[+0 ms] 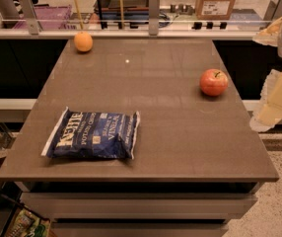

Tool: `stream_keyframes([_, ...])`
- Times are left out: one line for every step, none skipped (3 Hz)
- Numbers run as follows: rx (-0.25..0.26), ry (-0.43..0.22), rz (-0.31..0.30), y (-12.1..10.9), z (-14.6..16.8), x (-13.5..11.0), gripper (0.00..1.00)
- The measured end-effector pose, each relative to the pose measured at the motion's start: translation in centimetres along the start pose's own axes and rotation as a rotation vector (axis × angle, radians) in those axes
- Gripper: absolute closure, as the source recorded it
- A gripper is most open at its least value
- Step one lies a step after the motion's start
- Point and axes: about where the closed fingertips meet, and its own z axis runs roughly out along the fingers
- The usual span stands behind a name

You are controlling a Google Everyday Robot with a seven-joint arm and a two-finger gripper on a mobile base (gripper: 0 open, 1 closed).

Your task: Move blue chip bag near orange

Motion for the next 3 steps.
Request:
stream_keyframes([-0.026, -0.110, 0.008, 0.7, 0.9, -0.9, 0.00])
stream_keyframes([-0.096, -0.275, -0.006, 2.1, 2.4, -2.9, 0.00])
stream_keyframes([-0.174, -0.435, -0.019, 3.8, 4.0, -5.6, 0.00])
